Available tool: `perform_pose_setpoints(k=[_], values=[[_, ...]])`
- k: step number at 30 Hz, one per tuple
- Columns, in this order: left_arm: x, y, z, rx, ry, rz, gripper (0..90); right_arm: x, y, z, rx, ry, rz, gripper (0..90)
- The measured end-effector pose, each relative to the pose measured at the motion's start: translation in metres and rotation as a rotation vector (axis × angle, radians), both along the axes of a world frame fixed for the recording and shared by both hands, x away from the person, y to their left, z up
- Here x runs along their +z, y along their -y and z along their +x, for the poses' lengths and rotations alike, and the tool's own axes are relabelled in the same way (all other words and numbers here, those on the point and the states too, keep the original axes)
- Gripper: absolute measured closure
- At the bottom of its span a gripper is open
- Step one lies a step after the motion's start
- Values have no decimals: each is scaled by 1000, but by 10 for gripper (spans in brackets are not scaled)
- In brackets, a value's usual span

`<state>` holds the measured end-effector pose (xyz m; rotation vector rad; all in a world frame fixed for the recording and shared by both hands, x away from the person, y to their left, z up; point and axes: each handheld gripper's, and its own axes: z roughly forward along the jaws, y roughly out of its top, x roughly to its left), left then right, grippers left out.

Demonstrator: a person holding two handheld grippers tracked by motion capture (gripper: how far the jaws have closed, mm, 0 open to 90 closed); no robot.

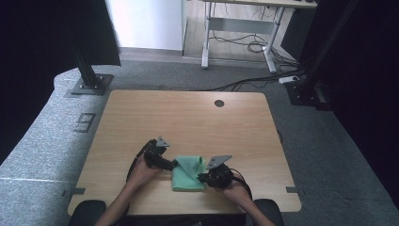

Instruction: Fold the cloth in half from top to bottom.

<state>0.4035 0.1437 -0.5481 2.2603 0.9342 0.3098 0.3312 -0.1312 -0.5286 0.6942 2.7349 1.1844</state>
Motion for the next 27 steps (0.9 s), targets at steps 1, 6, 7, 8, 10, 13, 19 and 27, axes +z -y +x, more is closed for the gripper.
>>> perform_pose_setpoints(k=[1,6,7,8,10,13,19,27], values=[[1,-1,0,-12,-9,1,0,-2,-1,0,0,-1,-1,840],[18,-2,-10,-149,-14,23,0,-4,-2,-1,-6,0,0,838],[23,-3,-12,-162,-2,20,0,-5,-2,-1,-7,-2,2,838],[29,-4,-12,-155,13,3,0,-6,-2,-1,-7,-6,5,837],[36,-3,-9,-137,24,-25,0,-6,-2,-1,-9,-8,6,836],[45,3,1,-94,44,-42,9,-6,-3,-3,-13,-6,3,834],[49,31,25,-95,38,-29,17,-7,-2,-3,-17,-8,12,829],[36,46,23,-211,-11,35,9,-2,3,-6,-5,-14,25,782]])
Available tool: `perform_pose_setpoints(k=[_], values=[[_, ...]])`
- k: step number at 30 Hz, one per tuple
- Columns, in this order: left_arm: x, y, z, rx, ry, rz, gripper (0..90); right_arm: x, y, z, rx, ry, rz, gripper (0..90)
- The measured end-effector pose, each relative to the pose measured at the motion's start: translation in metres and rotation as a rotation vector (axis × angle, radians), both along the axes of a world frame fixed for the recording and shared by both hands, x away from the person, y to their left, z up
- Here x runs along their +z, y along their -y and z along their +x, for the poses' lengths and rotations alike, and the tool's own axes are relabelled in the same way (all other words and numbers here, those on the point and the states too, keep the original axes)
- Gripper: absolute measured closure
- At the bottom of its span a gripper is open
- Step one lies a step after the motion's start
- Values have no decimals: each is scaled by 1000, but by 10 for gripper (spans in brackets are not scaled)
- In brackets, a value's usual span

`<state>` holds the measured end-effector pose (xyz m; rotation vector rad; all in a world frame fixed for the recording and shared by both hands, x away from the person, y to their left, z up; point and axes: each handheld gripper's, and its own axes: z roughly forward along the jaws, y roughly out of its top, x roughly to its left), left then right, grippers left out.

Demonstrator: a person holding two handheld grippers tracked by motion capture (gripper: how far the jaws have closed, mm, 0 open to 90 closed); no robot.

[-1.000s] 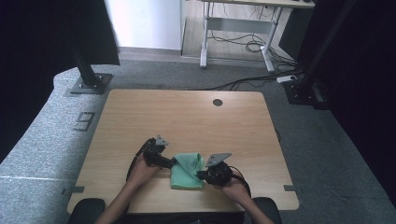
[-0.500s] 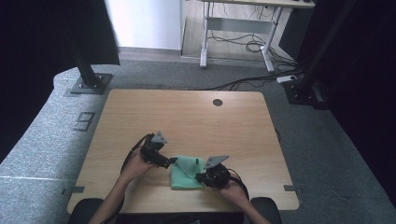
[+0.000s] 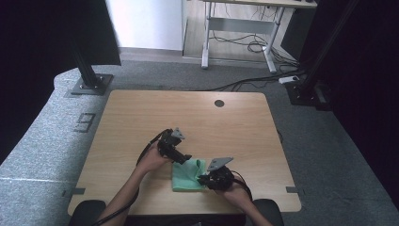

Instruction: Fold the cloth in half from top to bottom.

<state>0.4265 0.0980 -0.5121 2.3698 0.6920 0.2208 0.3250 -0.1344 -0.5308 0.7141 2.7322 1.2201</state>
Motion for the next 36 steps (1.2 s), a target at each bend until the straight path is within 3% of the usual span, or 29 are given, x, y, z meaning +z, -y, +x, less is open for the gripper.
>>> perform_pose_setpoints(k=[8,14,19,22,27,29,33,36], values=[[-1,-13,-16,-13,-13,-6,17,9,21,-3,-15,-3,26,595],[-6,-23,-30,-1,-7,24,19,15,38,1,-64,5,69,535],[-5,-30,-44,16,11,17,18,20,32,10,-106,30,77,434],[-5,-32,-51,26,22,20,19,18,19,12,-118,30,62,366],[-19,-30,-52,54,28,51,14,8,1,8,-127,33,15,254],[-22,-30,-53,60,20,42,5,3,-2,6,-136,34,-16,224],[-11,-33,-64,66,34,2,9,-6,-1,5,-158,39,-66,215],[-9,-36,-78,61,45,6,11,-7,1,5,-168,31,-72,216]])
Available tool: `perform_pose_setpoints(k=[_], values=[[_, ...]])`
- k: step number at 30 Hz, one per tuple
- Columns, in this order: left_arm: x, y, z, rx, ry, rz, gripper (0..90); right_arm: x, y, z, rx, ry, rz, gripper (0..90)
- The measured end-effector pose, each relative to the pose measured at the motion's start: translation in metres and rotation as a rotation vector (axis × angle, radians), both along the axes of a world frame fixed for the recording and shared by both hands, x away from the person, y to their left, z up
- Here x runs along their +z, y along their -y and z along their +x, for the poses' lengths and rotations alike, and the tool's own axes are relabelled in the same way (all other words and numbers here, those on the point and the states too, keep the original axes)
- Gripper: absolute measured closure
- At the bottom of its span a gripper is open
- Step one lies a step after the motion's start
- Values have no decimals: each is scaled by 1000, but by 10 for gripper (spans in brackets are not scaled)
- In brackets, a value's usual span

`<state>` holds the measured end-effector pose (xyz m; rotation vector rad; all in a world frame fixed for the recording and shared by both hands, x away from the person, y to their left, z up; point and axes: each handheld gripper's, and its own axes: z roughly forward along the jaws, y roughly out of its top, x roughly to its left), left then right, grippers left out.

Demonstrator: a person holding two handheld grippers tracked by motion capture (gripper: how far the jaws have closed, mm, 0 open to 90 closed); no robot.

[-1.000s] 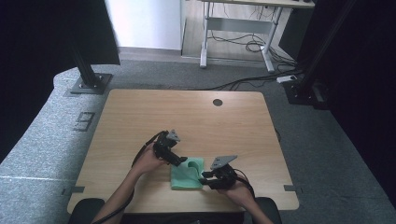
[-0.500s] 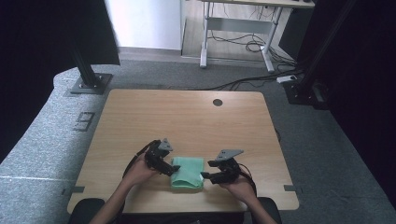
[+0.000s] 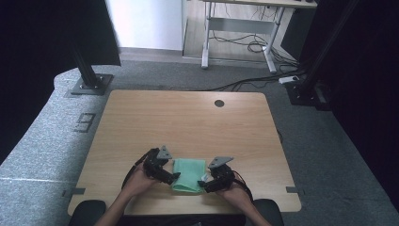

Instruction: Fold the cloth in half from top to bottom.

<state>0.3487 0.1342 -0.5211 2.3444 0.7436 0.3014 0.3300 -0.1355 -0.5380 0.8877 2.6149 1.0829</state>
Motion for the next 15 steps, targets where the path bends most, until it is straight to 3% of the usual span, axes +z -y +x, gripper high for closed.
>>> perform_pose_setpoints(k=[5,8,10,15], values=[[-11,2,-7,22,13,66,7,5,-5,3,-20,13,27,205],[-15,4,-5,28,7,69,0,5,-13,4,-13,12,25,203],[-15,5,-6,39,8,65,0,2,-15,1,1,18,-6,204],[-15,3,-8,54,13,52,0,0,-5,-9,-14,33,-29,204]])
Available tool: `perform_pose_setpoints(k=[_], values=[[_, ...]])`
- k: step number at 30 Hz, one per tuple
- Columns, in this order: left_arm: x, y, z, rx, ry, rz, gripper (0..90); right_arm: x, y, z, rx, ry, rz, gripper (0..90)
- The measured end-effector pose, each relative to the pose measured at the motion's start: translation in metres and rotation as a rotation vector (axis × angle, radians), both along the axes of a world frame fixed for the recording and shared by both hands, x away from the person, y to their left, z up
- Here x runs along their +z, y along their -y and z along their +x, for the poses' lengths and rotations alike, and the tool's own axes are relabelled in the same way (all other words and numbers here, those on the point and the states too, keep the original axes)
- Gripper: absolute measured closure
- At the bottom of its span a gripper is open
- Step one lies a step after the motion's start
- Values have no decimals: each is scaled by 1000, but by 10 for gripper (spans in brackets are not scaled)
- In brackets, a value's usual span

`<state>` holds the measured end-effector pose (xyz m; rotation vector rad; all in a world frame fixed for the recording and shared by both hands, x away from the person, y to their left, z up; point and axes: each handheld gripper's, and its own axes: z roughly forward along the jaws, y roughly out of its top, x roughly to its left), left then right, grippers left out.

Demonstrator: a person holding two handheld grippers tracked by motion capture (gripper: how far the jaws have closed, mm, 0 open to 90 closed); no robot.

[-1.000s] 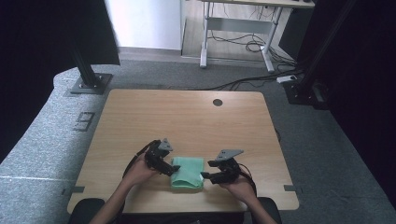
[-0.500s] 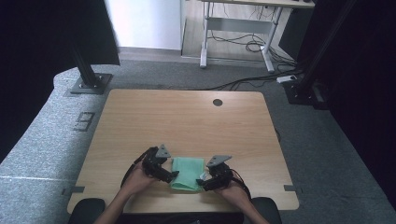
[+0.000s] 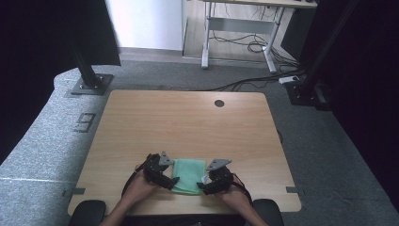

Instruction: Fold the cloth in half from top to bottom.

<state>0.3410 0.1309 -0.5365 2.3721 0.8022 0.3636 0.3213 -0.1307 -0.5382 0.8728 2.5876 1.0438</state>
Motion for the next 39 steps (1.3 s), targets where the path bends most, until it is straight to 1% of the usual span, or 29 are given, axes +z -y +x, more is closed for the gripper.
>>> perform_pose_setpoints(k=[1,3,4,6,9,10,13,16,18,21,26,30,32,34,37,38,39], values=[[1,0,0,-1,3,0,0,0,3,-2,-6,7,-6,204],[4,-2,-2,-4,5,-15,0,-1,6,-2,-10,6,-9,204],[6,-3,-5,-3,8,-29,0,-2,7,-2,-13,0,-4,202],[8,-6,-10,-4,9,-41,2,-3,8,-1,-19,-2,-1,200],[4,-9,-16,4,2,-40,6,-4,9,0,-22,13,-8,196],[2,-10,-17,8,-2,-37,7,-4,9,-1,-29,9,-4,196],[-3,-8,-17,24,-2,-25,5,-5,8,-2,-43,18,-5,196],[-4,-6,-16,40,18,-12,0,-5,8,-2,-52,27,-8,197],[-5,-7,-15,55,26,-14,0,-6,8,0,-58,31,-8,196],[-6,-8,-10,72,23,-29,0,-6,7,5,-67,34,-5,196],[-7,-9,5,100,16,-45,0,-7,7,17,-78,30,-1,197],[-6,-9,18,108,-15,-48,0,-8,8,30,-96,16,10,196],[0,-9,25,108,-1,-42,0,-8,8,35,-98,9,15,196],[8,-9,35,126,16,-70,0,-8,9,39,-101,8,13,196],[19,-9,55,162,34,-123,16,-7,9,43,-107,9,10,198],[22,-8,63,169,35,-135,19,-7,9,44,-110,13,9,200],[22,-6,68,175,36,-134,22,-7,9,45,-109,11,6,202]])
